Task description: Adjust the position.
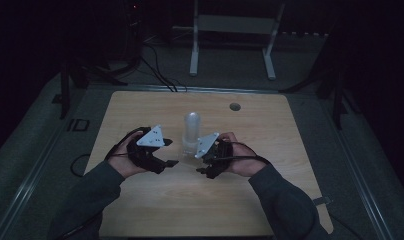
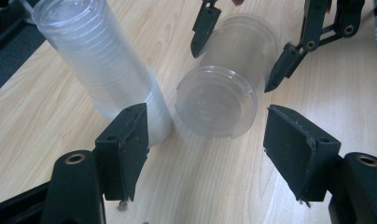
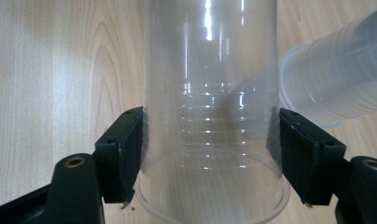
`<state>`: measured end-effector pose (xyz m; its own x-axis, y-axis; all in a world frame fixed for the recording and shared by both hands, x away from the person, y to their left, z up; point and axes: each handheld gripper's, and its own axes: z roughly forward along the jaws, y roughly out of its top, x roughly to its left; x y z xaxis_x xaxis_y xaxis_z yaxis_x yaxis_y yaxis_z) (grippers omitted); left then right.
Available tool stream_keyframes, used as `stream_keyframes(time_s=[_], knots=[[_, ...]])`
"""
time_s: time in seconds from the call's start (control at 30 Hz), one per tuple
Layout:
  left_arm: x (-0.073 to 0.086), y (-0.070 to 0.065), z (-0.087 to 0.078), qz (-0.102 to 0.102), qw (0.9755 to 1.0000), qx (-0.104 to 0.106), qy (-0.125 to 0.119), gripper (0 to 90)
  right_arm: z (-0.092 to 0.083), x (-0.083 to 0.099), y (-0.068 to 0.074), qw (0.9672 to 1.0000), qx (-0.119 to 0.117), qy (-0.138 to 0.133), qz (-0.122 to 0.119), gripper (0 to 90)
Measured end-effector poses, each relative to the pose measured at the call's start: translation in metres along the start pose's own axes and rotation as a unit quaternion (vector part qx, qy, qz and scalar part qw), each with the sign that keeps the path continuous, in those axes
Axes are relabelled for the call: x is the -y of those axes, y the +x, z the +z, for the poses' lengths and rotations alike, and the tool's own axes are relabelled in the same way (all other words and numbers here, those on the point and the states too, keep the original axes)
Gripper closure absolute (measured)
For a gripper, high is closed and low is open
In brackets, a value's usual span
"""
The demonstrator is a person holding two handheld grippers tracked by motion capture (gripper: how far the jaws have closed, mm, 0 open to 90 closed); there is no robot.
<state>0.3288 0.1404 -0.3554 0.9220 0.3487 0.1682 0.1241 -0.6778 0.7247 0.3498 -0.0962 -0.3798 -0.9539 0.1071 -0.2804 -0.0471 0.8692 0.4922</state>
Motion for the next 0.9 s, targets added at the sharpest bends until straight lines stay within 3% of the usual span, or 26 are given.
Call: stream_keyframes(time_s=[0.4,0.9], knots=[[-0.004,-0.003,0.005,0.021,0.9994,-0.013,0.023,30.8,0.003,-0.001,-0.004,0.9996,-0.016,0.02,-0.008,29.1],[-0.01,-0.01,0.015,0.053,0.9961,-0.031,0.063,30.6,0.006,-0.003,-0.006,0.999,-0.016,0.04,-0.011,29.1]])
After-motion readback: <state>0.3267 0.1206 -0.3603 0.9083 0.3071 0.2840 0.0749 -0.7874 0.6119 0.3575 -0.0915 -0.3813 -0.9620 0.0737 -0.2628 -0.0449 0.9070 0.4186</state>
